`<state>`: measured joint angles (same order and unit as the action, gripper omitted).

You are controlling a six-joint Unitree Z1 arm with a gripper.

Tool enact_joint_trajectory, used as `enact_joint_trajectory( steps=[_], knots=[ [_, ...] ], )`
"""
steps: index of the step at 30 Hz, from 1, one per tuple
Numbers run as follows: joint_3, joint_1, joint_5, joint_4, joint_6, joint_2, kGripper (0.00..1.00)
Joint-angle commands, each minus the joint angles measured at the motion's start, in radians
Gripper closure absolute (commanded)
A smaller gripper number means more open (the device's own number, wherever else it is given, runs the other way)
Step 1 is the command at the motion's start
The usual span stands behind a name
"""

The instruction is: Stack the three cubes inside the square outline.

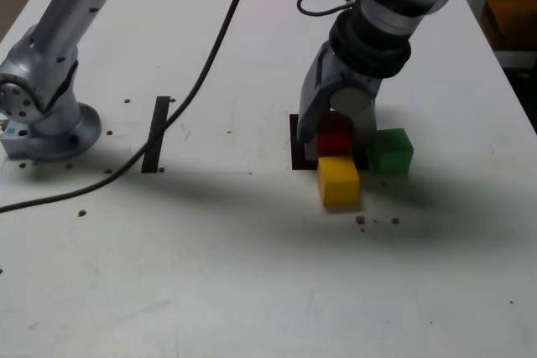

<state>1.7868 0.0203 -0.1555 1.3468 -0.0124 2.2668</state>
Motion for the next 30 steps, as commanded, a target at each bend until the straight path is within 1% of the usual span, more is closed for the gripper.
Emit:
enact_joint_trajectory(
  steps=[1, 17, 21, 23, 24, 25, 27, 29, 30],
  knots=[
    [0.013, 0.0, 0.003, 0.01, 0.001, 0.011, 0.63],
    [0.036, -0.011, 0.029, 0.045, 0.011, 0.032, 0.62],
    [0.034, -0.014, 0.036, 0.046, 0.016, 0.035, 0.58],
    [0.035, -0.014, 0.037, 0.047, 0.016, 0.032, 0.52],
    [0.034, -0.014, 0.037, 0.049, 0.017, 0.03, 0.46],
    [0.03, -0.014, 0.037, 0.05, 0.017, 0.025, 0.35],
    [0.025, -0.014, 0.037, 0.052, 0.017, 0.019, 0.22],
    [0.021, -0.014, 0.036, 0.053, 0.017, 0.015, 0.11],
    [0.021, -0.014, 0.035, 0.055, 0.017, 0.014, 0.08]
  ],
)
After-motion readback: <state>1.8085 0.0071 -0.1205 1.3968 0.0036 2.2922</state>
